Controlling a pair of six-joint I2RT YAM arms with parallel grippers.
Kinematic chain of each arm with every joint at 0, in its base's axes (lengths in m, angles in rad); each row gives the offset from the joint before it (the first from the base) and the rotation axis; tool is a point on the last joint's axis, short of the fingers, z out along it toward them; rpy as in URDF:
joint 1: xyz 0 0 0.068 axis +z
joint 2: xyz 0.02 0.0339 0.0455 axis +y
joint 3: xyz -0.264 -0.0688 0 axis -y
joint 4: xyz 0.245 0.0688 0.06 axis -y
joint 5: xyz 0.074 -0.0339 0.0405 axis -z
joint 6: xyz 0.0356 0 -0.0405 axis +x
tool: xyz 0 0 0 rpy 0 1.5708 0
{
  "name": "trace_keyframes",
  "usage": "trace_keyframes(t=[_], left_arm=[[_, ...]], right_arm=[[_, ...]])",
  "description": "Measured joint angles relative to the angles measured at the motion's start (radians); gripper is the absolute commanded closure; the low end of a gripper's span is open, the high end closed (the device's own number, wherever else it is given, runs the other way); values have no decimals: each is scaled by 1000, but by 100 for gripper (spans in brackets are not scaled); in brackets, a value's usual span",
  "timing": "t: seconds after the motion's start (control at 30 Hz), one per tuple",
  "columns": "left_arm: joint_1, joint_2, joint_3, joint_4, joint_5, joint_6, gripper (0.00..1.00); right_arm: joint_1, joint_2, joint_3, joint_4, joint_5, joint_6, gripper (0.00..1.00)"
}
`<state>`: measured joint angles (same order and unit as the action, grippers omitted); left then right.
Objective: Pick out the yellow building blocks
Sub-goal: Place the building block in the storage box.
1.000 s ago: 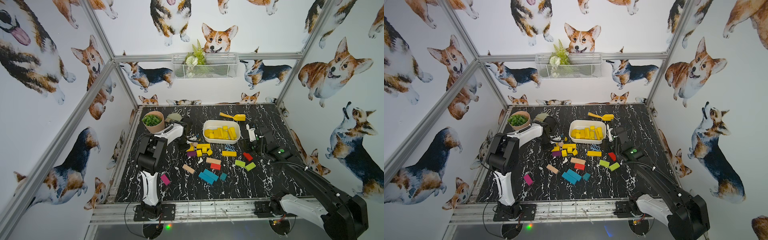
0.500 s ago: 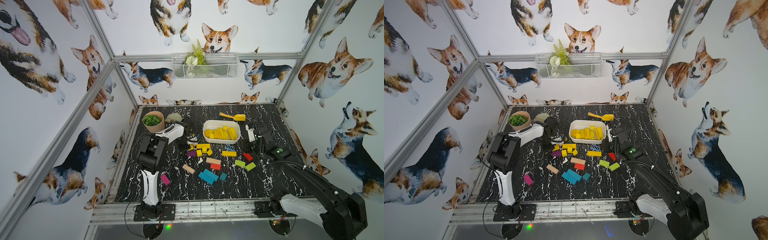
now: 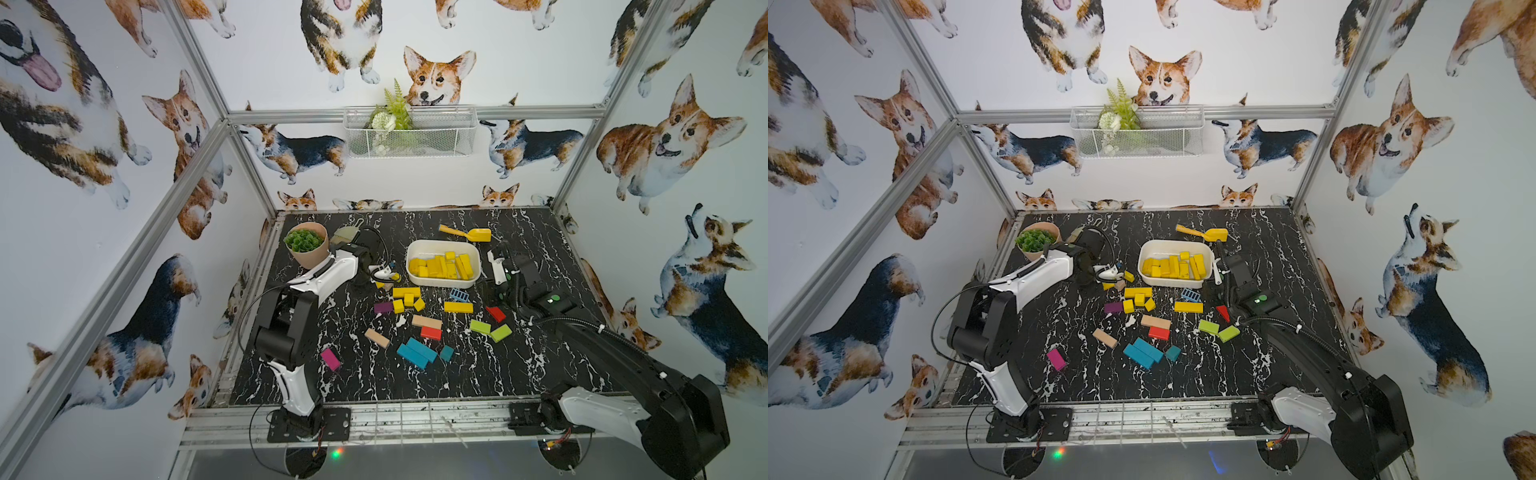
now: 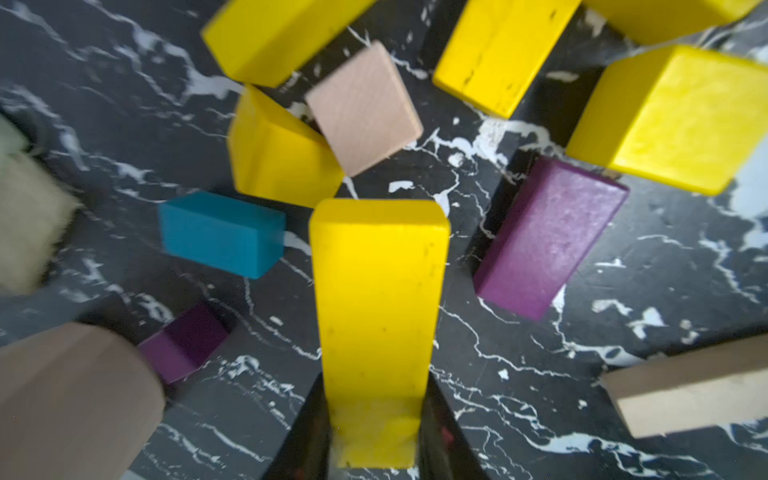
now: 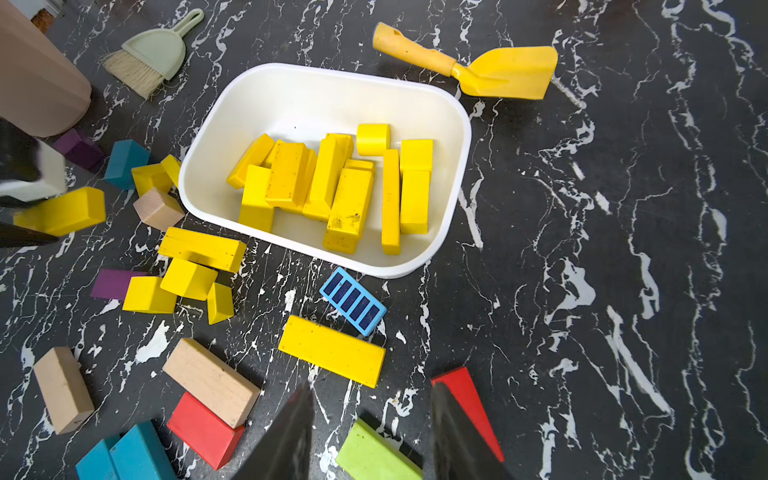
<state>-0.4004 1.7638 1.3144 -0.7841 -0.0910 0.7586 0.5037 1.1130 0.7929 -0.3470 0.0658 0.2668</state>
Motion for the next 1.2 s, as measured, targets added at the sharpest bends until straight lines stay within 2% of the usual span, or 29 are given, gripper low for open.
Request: trace_keyframes(t=[0.1, 0.2, 0.37, 0.53, 0.63, 0.73, 0.9, 1.03, 1.2], left_arm=[[-6, -72, 5, 1, 21, -39, 100], [-12, -146, 48, 18, 82, -150, 100], [-45, -189, 92, 172, 173, -463, 100], [-58, -109, 167, 239, 203, -865, 100], [-123, -56, 195, 258, 211, -1007, 100], [-214, -9, 217, 261, 208, -1091, 100], [-292, 151, 344, 224, 178, -1167, 100], [-332, 273, 459, 156, 118, -1194, 100], [-330, 362, 537, 98, 16, -1224, 100]], right_arm=[[0, -2, -3, 6, 1, 0, 52], [0, -16, -22, 15, 12, 2, 52], [-1, -26, -29, 28, 16, 19, 52], [-1, -45, -29, 29, 18, 26, 52], [-1, -62, -31, 29, 27, 27, 52], [-1, -69, -37, 28, 36, 35, 52], [0, -71, -40, 29, 37, 47, 52], [-1, -79, -42, 28, 37, 48, 52], [-2, -95, -48, 28, 39, 48, 52]])
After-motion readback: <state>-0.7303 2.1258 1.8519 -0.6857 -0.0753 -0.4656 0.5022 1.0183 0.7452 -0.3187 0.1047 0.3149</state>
